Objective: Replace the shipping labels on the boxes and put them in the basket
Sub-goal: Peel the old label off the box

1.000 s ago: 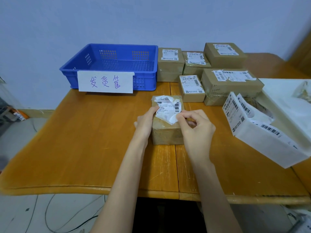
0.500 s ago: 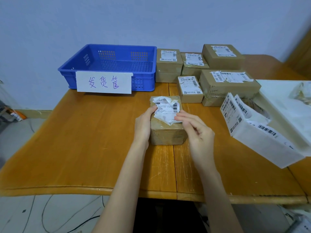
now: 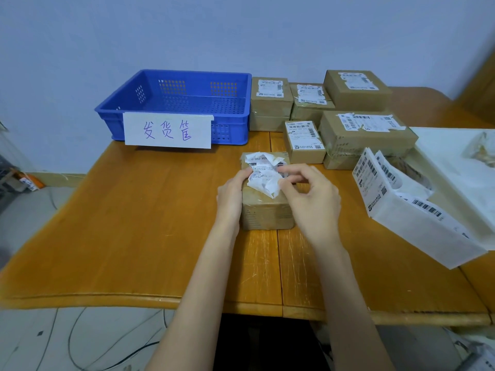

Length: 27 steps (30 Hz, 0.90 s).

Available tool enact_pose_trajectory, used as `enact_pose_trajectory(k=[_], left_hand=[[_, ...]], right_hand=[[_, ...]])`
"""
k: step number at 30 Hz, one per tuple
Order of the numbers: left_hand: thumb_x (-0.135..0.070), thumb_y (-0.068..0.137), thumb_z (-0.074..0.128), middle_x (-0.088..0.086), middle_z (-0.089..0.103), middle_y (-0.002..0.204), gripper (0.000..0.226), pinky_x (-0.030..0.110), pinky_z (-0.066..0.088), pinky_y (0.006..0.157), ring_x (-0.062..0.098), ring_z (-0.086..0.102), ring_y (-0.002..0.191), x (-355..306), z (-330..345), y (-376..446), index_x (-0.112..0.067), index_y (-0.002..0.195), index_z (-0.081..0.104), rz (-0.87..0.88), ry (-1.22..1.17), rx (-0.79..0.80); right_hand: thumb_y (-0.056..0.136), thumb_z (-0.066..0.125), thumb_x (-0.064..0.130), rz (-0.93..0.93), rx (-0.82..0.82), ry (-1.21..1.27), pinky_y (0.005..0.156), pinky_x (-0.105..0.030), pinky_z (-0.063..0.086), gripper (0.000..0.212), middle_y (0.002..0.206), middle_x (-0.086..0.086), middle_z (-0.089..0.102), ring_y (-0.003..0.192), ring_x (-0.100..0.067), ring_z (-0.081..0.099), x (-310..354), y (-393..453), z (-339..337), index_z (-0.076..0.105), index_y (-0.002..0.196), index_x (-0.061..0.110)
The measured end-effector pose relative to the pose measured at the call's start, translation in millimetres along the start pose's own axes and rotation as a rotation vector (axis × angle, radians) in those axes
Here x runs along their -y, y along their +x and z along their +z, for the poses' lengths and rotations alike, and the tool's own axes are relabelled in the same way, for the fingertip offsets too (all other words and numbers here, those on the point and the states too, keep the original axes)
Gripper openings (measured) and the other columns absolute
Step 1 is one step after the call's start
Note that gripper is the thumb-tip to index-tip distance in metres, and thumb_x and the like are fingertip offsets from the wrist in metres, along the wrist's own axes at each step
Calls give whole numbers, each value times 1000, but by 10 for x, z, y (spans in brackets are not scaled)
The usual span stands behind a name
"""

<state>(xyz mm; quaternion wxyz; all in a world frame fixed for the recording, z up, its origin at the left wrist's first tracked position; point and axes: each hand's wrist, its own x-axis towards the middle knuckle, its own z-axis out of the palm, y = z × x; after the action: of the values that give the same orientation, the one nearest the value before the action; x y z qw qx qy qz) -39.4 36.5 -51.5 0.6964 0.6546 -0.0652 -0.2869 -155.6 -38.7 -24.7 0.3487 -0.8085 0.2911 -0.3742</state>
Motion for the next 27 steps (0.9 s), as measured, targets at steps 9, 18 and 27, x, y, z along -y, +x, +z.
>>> enact_pose_trajectory(k=[9,18,27], left_hand=[[-46,89,61,7,76,102,31,45,51,96,30,69,105,25,-7,23,-21,95,77,22,-7,4],[-59,65,62,5,77,101,54,46,50,98,28,70,103,-9,2,-14,-20,100,77,11,14,24],[-71,54,62,5,73,109,63,50,47,103,29,66,109,38,-8,41,-26,95,78,13,33,5]], right_hand=[[70,74,40,1,271,32,84,-32,49,24,103,21,54,107,-2,50,18,-12,-170,68,92,33],[82,72,34,38,51,-118,67,-3,26,12,77,20,55,88,-2,48,86,-24,-18,67,71,36],[75,59,59,55,230,82,84,-31,40,28,93,22,62,101,2,49,78,-11,-169,70,87,37]])
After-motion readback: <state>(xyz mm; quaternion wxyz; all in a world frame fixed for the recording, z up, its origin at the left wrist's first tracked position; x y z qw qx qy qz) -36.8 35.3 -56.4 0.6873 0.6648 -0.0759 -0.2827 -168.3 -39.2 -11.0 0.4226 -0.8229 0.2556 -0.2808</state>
